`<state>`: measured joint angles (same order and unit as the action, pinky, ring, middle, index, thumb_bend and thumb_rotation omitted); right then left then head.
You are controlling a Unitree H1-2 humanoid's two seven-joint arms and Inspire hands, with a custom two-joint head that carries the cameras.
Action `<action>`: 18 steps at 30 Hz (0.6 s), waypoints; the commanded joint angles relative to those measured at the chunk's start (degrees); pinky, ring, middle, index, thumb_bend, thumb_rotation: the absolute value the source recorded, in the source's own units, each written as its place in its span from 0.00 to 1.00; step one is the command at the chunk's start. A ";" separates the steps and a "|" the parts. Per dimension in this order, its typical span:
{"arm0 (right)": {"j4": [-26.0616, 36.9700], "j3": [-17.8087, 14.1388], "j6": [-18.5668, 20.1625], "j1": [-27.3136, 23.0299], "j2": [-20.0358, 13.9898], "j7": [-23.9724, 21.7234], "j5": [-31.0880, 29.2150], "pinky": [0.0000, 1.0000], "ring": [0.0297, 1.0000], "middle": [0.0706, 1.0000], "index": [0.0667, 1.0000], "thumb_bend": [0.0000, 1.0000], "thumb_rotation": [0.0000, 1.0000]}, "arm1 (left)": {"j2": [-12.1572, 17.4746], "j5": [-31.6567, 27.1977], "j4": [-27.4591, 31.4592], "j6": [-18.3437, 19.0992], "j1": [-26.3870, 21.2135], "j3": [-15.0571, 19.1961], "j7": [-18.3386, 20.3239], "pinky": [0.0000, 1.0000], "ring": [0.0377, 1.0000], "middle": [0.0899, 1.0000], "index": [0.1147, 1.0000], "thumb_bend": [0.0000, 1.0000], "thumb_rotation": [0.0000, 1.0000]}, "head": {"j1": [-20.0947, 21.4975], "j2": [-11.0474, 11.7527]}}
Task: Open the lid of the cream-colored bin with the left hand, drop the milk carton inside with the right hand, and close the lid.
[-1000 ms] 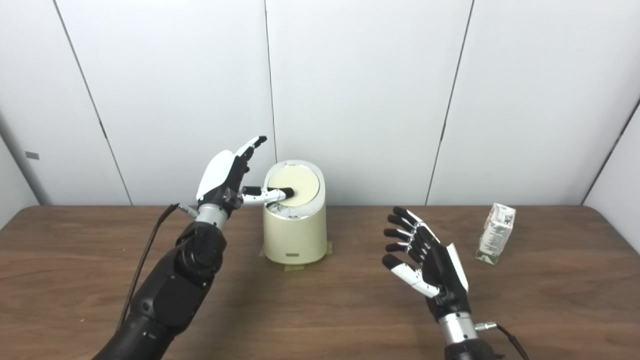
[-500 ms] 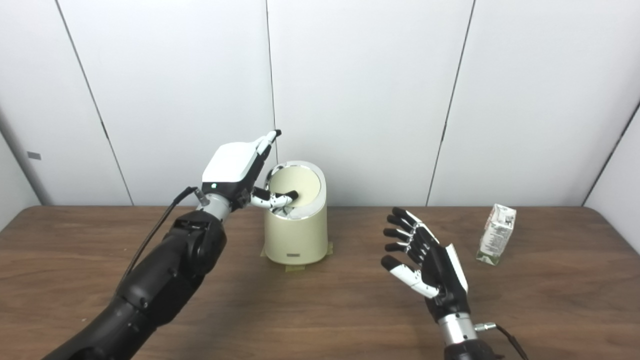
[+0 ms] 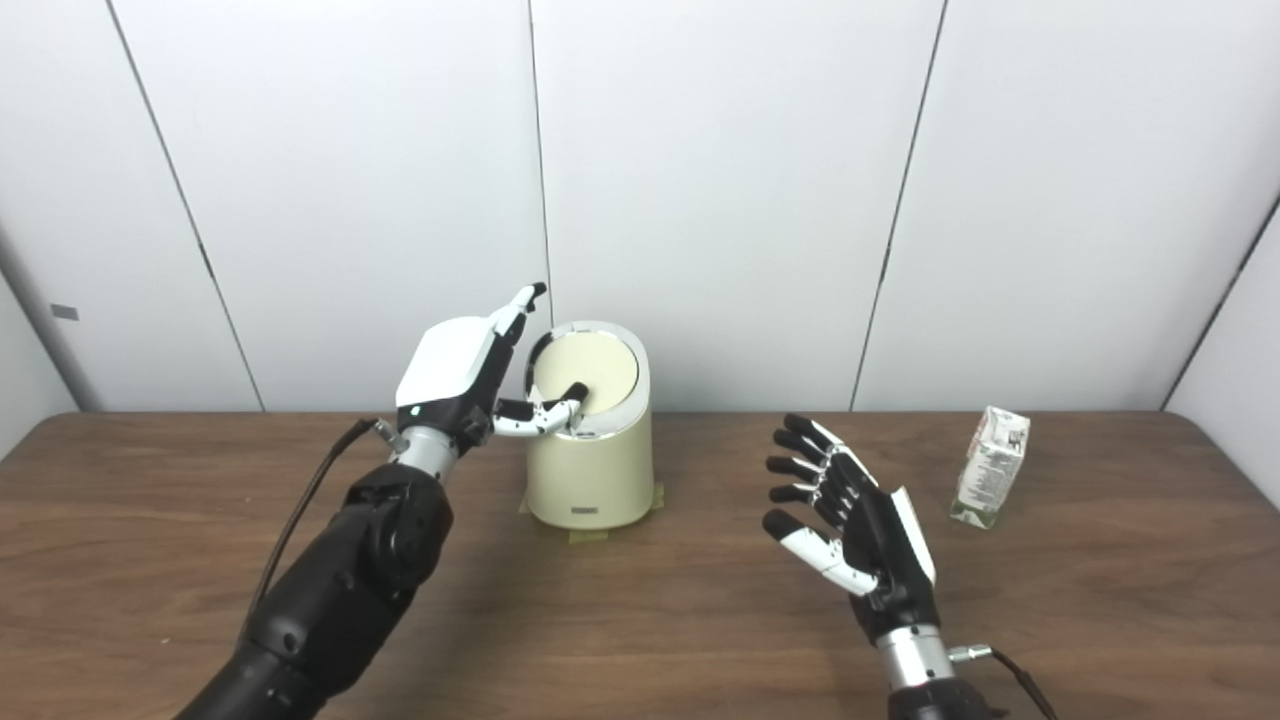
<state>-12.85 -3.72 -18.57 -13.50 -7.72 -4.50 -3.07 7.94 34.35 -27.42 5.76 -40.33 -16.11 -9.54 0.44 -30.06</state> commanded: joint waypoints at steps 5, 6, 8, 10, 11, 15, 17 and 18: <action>1.46 -0.21 -0.32 -0.15 -0.07 0.20 -0.33 0.60 0.72 0.79 0.81 0.73 0.51 | -5.01 -20.48 7.03 4.59 -2.12 13.80 6.97 0.77 0.89 0.91 0.94 0.96 0.34 | -0.03 -0.17; 1.49 -0.21 -0.29 -0.12 -0.03 0.11 -0.54 0.60 0.72 0.79 0.81 0.73 0.51 | -4.77 -20.92 8.06 5.14 -2.16 14.19 7.28 0.77 0.89 0.91 0.94 0.96 0.35 | -0.09 -0.20; 1.54 -0.19 -0.26 -0.09 0.06 -0.10 -0.96 0.60 0.72 0.79 0.81 0.73 0.50 | -3.65 -22.22 10.52 6.29 -2.37 15.22 8.27 0.78 0.88 0.91 0.93 0.92 0.38 | -0.09 -0.20; 1.78 -0.11 -0.05 -0.03 0.10 0.01 -0.73 0.59 0.72 0.79 0.81 0.73 0.50 | -2.35 -25.12 12.84 6.91 -2.42 16.94 9.83 0.78 0.89 0.90 0.92 0.90 0.39 | -0.09 -0.20; 2.02 -0.08 0.15 0.08 0.11 0.12 -0.52 0.59 0.72 0.79 0.81 0.73 0.50 | -1.52 -27.23 13.90 7.25 -2.35 17.95 11.29 0.78 0.89 0.90 0.91 0.89 0.40 | -0.16 -0.36; 2.24 -0.07 0.20 0.32 0.02 0.18 -0.28 0.59 0.72 0.79 0.81 0.72 0.50 | 2.42 -36.71 17.17 6.69 -0.53 22.42 17.61 0.77 0.87 0.89 0.89 0.85 0.39 | -0.10 -0.47; 2.37 -0.20 0.21 0.40 0.02 0.26 -0.35 0.59 0.72 0.79 0.81 0.72 0.50 | 4.27 -40.21 18.81 4.34 2.66 24.06 20.19 0.76 0.85 0.88 0.88 0.83 0.39 | -0.04 -0.43; 2.50 -0.26 0.24 0.44 -0.01 0.19 -0.56 0.60 0.72 0.79 0.81 0.72 0.50 | 4.92 -41.35 19.79 3.31 4.58 24.56 21.01 0.74 0.83 0.86 0.86 0.82 0.36 | -0.07 -0.47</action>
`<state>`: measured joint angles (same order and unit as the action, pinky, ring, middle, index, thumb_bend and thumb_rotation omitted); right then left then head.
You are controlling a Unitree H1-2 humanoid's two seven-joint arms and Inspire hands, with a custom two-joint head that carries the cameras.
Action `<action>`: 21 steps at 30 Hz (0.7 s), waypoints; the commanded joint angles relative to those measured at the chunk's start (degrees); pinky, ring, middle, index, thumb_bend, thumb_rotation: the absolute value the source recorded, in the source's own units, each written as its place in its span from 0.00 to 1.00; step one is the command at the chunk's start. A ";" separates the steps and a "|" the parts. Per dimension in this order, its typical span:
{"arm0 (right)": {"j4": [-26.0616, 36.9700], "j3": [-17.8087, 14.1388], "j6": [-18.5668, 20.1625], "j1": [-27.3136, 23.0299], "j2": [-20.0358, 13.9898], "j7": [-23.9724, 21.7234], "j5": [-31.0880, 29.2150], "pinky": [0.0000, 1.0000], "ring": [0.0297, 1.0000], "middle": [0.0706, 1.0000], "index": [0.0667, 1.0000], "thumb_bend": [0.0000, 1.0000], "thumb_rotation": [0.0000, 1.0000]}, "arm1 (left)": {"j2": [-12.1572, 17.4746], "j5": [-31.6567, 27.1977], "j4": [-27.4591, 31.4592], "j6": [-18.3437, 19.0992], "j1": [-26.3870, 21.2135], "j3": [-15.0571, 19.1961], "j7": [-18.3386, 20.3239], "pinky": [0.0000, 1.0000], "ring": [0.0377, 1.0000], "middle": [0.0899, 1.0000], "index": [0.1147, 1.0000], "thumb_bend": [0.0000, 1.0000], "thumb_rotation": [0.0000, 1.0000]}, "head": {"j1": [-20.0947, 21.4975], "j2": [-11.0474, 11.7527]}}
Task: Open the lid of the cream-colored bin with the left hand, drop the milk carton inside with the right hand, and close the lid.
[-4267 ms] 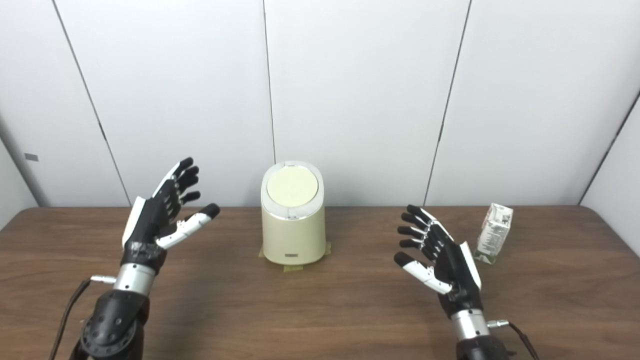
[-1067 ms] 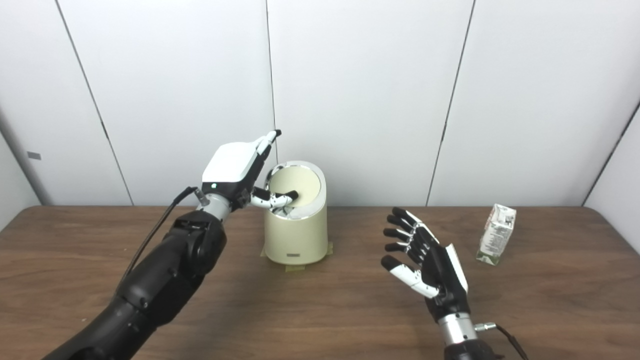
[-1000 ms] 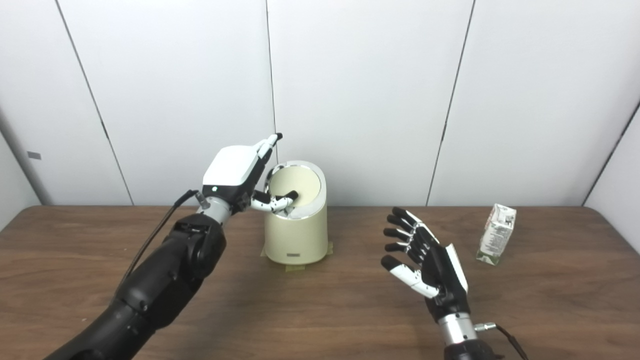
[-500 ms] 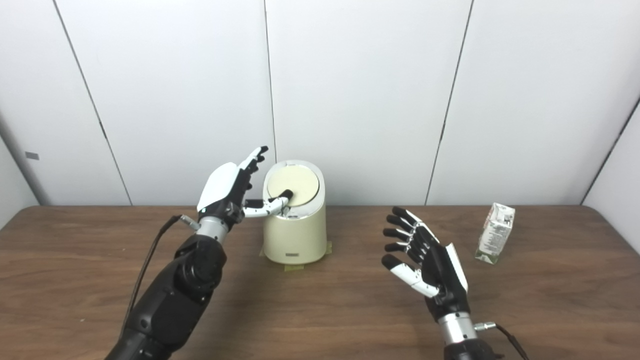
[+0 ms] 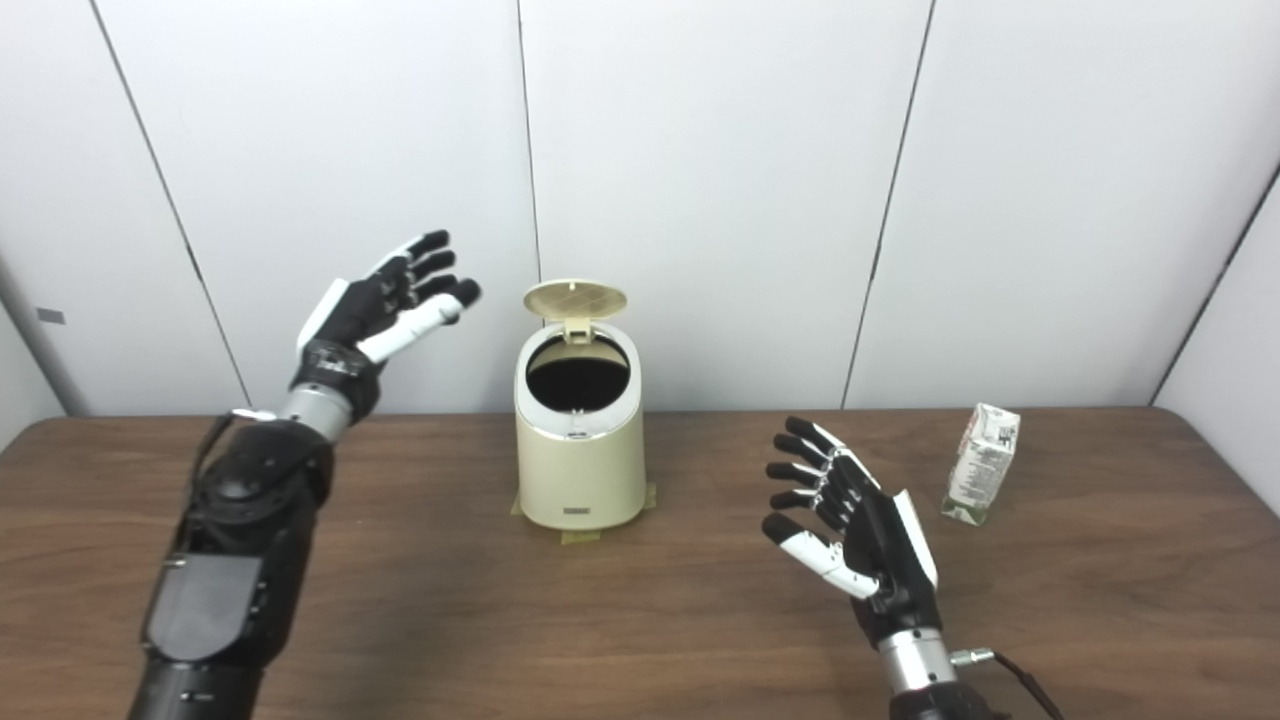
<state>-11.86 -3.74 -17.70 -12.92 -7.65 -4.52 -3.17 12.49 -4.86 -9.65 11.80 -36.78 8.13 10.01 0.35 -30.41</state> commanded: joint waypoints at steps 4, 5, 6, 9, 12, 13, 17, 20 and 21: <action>0.88 -0.59 -1.22 -0.30 -0.48 0.05 -0.69 0.60 0.72 0.79 0.82 0.71 0.50 | 1.60 -3.32 4.66 -6.69 7.89 0.43 2.41 0.68 0.78 0.80 0.83 0.75 0.28 | -0.30 0.15; 0.50 -0.73 -1.51 -0.41 -0.62 0.01 -0.80 0.60 0.73 0.79 0.82 0.72 0.50 | 1.76 -3.23 5.16 -8.12 9.98 0.33 2.51 0.65 0.77 0.78 0.82 0.73 0.26 | -0.41 0.20; 0.26 -0.82 -1.68 -0.47 -0.72 -0.04 -0.91 0.61 0.73 0.80 0.83 0.72 0.50 | 1.86 -3.17 5.44 -9.01 11.21 0.21 2.51 0.62 0.75 0.76 0.81 0.71 0.23 | -0.46 0.22; -0.40 -1.29 -2.71 -1.08 -1.60 0.87 0.76 0.61 0.73 0.80 0.84 0.71 0.48 | 1.94 -2.58 4.43 -16.43 15.95 -0.36 2.91 0.56 0.69 0.73 0.76 0.68 0.18 | -0.65 0.21; -3.11 -2.56 -3.52 -2.87 -3.60 0.43 -0.24 0.67 0.76 0.83 0.85 0.74 0.44 | 0.94 -2.54 2.56 -23.87 20.10 -0.25 2.32 0.53 0.65 0.70 0.74 0.69 0.21 | 0.17 0.38; -3.49 -2.79 -3.64 -3.23 -4.00 0.39 -0.33 0.68 0.77 0.83 0.86 0.75 0.43 | 0.81 -2.42 2.05 -25.44 20.80 -0.31 2.11 0.52 0.64 0.69 0.73 0.68 0.21 | 0.24 0.40; 0.84 -2.63 -1.10 -4.38 -8.80 -0.32 3.51 0.64 0.75 0.84 0.86 0.73 0.37 | -0.42 -1.73 0.22 -29.57 23.75 -0.48 0.63 0.52 0.64 0.69 0.72 0.69 0.20 | 2.06 1.13; 7.65 -3.11 4.85 -4.37 -12.28 -0.01 6.92 0.60 0.71 0.82 0.85 0.74 0.33 | -0.65 -1.50 -2.59 -32.57 24.37 -0.62 0.50 0.54 0.65 0.71 0.73 0.65 0.17 | 5.37 2.23; 9.66 -3.47 6.54 -4.29 -13.46 -0.07 7.47 0.59 0.70 0.81 0.84 0.74 0.31 | -0.58 -1.27 -3.66 -33.59 24.36 -0.56 0.50 0.54 0.66 0.71 0.73 0.64 0.19 | 6.95 2.69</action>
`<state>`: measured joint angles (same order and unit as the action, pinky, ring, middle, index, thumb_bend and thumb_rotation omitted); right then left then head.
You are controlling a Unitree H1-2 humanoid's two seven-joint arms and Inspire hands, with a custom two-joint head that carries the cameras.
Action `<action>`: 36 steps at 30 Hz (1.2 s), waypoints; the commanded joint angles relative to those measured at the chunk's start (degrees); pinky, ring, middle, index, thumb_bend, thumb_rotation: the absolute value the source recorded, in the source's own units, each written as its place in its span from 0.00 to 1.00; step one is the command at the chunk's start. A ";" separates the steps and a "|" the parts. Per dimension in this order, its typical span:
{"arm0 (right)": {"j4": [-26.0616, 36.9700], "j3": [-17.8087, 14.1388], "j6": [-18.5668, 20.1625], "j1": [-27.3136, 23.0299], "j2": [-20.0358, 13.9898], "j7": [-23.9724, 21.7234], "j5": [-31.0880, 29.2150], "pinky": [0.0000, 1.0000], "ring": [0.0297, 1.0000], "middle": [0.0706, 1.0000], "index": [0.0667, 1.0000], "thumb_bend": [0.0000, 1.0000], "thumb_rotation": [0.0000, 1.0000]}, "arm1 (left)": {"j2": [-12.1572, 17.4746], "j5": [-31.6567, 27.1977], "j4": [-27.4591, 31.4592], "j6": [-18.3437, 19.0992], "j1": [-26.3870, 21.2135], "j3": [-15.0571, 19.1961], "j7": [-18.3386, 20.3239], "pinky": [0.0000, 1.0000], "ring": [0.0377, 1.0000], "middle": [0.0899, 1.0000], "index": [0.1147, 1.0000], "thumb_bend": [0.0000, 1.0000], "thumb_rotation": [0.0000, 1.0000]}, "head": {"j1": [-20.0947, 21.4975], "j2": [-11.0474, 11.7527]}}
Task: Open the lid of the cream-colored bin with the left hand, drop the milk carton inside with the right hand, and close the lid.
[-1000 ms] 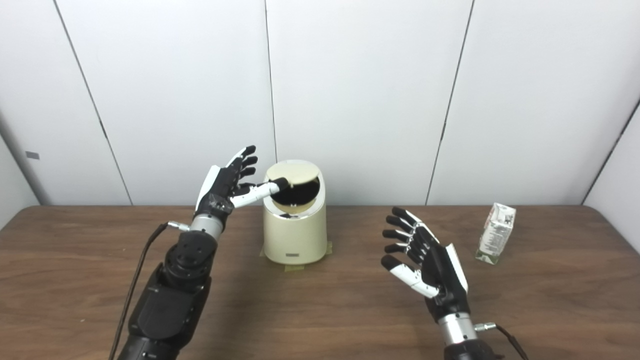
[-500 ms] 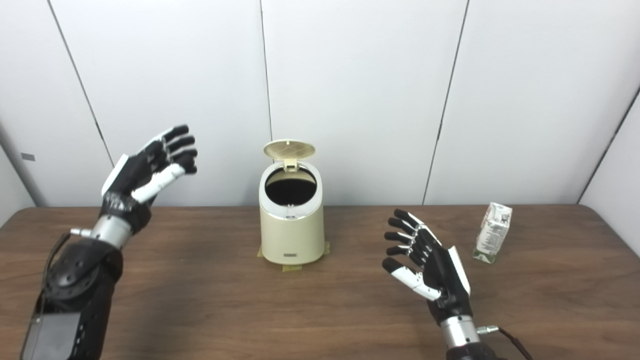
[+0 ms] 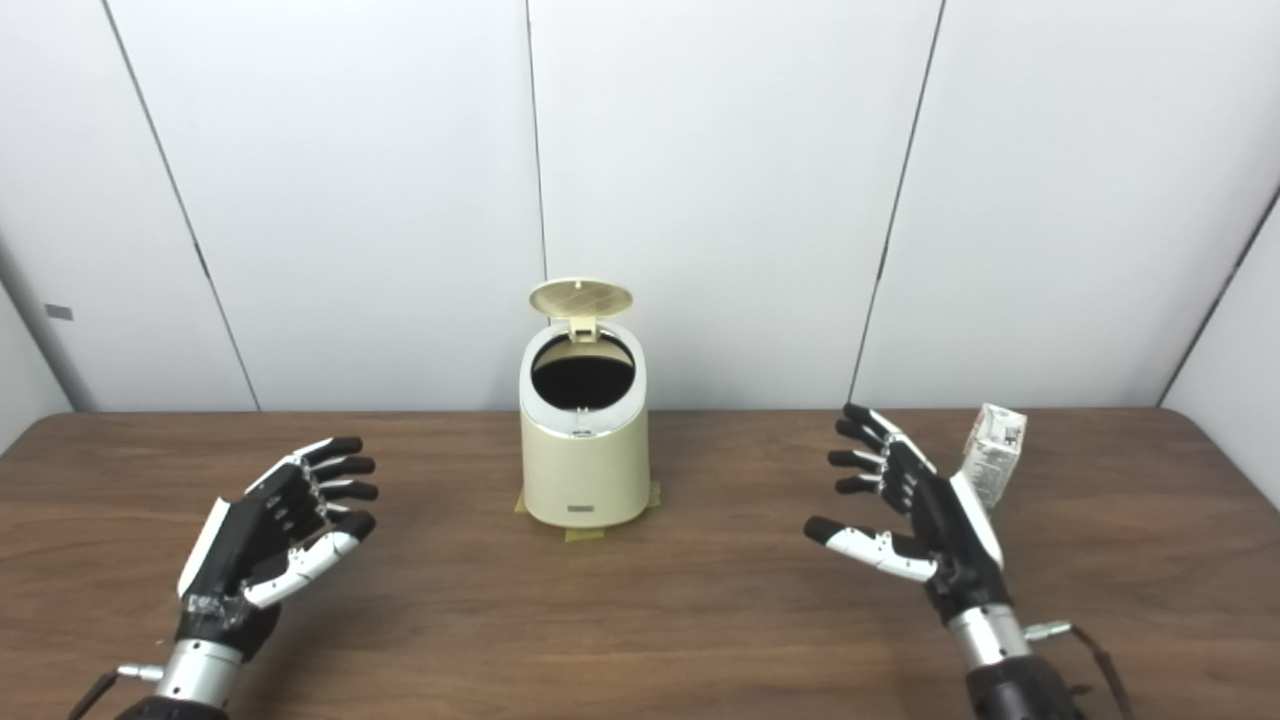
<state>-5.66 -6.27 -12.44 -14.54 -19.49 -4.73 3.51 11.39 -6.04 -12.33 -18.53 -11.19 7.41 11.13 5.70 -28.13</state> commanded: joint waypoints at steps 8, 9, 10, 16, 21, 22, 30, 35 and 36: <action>17.02 -4.66 17.30 -3.46 -8.69 1.09 10.87 0.79 0.88 0.88 0.85 0.75 0.29 | 2.04 -2.78 -5.64 -5.37 -1.93 1.34 0.45 0.62 0.72 0.76 0.76 0.64 0.22 | 15.02 3.64; 17.52 -5.52 19.22 -3.87 -9.44 0.43 10.01 0.87 0.94 0.93 0.89 0.72 0.22 | 2.29 -3.04 -6.30 -5.67 -2.12 1.44 0.68 0.61 0.72 0.77 0.77 0.63 0.20 | 15.31 3.73; 17.48 -6.20 20.32 -4.27 -9.99 -0.03 9.16 0.89 0.96 0.95 0.90 0.71 0.20 | 2.52 -3.39 -6.88 -5.88 -2.31 1.54 0.88 0.60 0.72 0.77 0.77 0.63 0.19 | 16.63 4.16; 9.20 -11.31 18.12 -5.81 -13.99 -0.52 2.74 0.89 0.96 0.96 0.93 0.76 0.23 | 3.39 -3.61 -7.12 -3.18 -2.82 1.83 -0.18 0.60 0.73 0.77 0.76 0.67 0.24 | 19.26 4.73; 2.34 -11.52 15.90 -6.33 -16.37 -1.95 0.02 0.83 0.92 0.94 0.92 0.82 0.23 | 3.41 -5.05 -6.36 -1.97 -2.64 1.97 0.38 0.66 0.73 0.77 0.77 0.56 0.11 | 19.41 4.78; 1.66 -11.29 16.09 -6.31 -16.40 -2.47 -0.64 0.83 0.92 0.94 0.93 0.81 0.20 | 3.44 -4.97 -6.05 -1.90 -2.51 1.96 0.34 0.68 0.73 0.77 0.77 0.53 0.07 | 19.34 4.78; -5.54 -7.98 14.58 -7.14 -15.48 -3.78 -1.14 0.80 0.90 0.93 0.96 0.76 0.04 | 3.68 -4.41 -5.32 -0.98 -2.13 2.07 -0.10 0.70 0.73 0.77 0.77 0.51 0.04 | 19.59 4.61; -11.57 -5.97 12.80 -8.92 -14.32 -5.40 -2.88 0.83 0.90 0.94 0.96 0.82 0.06 | 3.92 -4.54 -4.71 -0.34 -1.97 2.11 -0.11 0.67 0.72 0.76 0.75 0.53 0.08 | 19.45 4.44; -12.62 -5.59 12.28 -9.27 -14.12 -5.16 -2.69 0.83 0.90 0.93 0.96 0.82 0.05 | 3.92 -4.77 -4.37 -0.09 -1.88 2.13 -0.02 0.66 0.72 0.76 0.75 0.53 0.08 | 19.44 4.42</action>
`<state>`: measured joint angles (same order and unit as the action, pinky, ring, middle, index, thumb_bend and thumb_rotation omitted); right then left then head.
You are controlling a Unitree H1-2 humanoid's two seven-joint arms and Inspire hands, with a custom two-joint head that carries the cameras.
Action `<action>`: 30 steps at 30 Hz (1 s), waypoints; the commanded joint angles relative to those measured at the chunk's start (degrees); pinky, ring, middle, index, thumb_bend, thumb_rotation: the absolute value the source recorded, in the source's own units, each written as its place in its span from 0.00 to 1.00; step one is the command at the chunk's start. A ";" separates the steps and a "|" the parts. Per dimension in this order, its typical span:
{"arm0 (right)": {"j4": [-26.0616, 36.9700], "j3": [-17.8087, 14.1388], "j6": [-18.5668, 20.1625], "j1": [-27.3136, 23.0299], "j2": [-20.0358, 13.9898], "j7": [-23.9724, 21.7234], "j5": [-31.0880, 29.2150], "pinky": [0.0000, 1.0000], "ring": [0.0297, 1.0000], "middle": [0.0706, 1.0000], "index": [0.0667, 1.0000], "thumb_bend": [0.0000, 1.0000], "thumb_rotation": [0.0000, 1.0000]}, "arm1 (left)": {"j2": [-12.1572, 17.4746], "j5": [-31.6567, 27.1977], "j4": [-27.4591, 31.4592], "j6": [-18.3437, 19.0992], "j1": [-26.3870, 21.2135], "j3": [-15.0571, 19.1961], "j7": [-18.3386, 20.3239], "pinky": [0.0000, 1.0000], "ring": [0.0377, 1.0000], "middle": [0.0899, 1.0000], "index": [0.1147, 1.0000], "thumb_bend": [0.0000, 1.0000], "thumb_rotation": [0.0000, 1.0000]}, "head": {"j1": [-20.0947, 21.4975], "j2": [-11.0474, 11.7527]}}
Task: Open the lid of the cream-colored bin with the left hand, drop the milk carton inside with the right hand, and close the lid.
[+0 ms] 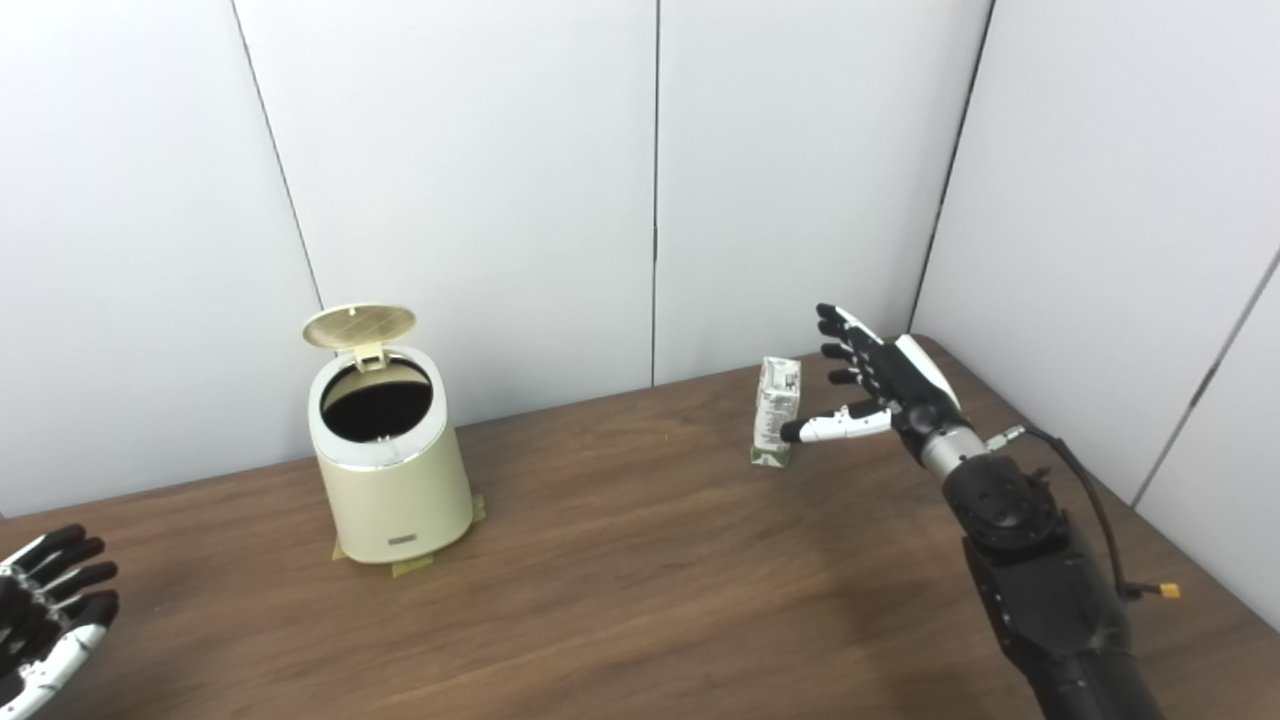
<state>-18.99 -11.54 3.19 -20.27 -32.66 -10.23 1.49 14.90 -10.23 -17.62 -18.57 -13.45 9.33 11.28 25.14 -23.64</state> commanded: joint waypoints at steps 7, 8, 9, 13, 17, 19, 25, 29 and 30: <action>-8.77 2.34 -6.58 -7.15 0.07 3.65 2.39 0.90 0.92 0.90 0.92 0.81 0.08 | 0.32 -0.95 1.02 0.09 0.31 0.12 0.30 0.62 0.70 0.75 0.74 0.53 0.07 | 0.06 -0.14; -9.69 2.64 -6.70 -7.57 0.30 4.71 3.21 0.89 0.90 0.88 0.91 0.81 0.07 | 0.25 -0.95 1.18 0.33 0.33 0.11 0.27 0.63 0.70 0.74 0.73 0.53 0.07 | 0.06 -0.14; -10.26 3.24 -6.69 -7.89 0.44 6.06 4.64 0.87 0.88 0.87 0.90 0.81 0.07 | 0.19 -1.06 1.36 0.52 0.35 0.10 0.32 0.63 0.70 0.75 0.73 0.53 0.06 | 0.06 -0.14; -13.39 4.00 -8.10 -9.37 1.39 8.44 5.78 0.82 0.82 0.83 0.87 0.81 0.09 | 0.25 -0.47 1.20 0.18 0.28 -0.04 0.16 0.62 0.70 0.75 0.74 0.54 0.09 | -0.49 -0.14; -15.55 4.53 -8.58 -10.67 1.95 9.53 6.27 0.80 0.81 0.82 0.86 0.78 0.09 | 0.17 -1.55 1.65 1.18 0.38 -0.09 0.72 0.61 0.69 0.75 0.75 0.54 0.11 | -0.90 -0.19; -16.36 4.90 -8.95 -11.22 2.12 10.11 6.68 0.79 0.81 0.82 0.86 0.78 0.10 | 0.04 -1.78 2.16 2.17 0.41 -0.06 0.64 0.59 0.71 0.76 0.74 0.58 0.10 | -1.04 -0.21; -20.80 5.27 -13.28 -13.39 2.52 12.22 6.60 0.72 0.76 0.79 0.83 0.78 0.07 | -0.25 -1.61 4.75 3.16 0.84 -0.34 0.45 0.57 0.70 0.75 0.73 0.57 0.07 | -1.19 -0.42; -23.22 4.98 -15.45 -14.51 3.52 17.10 7.81 0.57 0.62 0.67 0.73 0.72 0.02 | -0.49 -1.36 6.49 3.82 1.27 -0.54 0.04 0.56 0.71 0.76 0.73 0.50 0.01 | -1.34 -0.68; -23.78 5.14 -16.18 -14.70 3.77 19.43 8.82 0.52 0.58 0.63 0.70 0.70 0.01 | -0.57 -1.43 6.88 4.01 1.42 -0.53 0.01 0.56 0.72 0.76 0.73 0.49 0.01 | -1.35 -0.74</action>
<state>-43.13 -5.86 -9.73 -31.36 -28.04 6.02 9.30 13.84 -11.28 -12.46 -14.22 -10.72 8.71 11.55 23.73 -24.26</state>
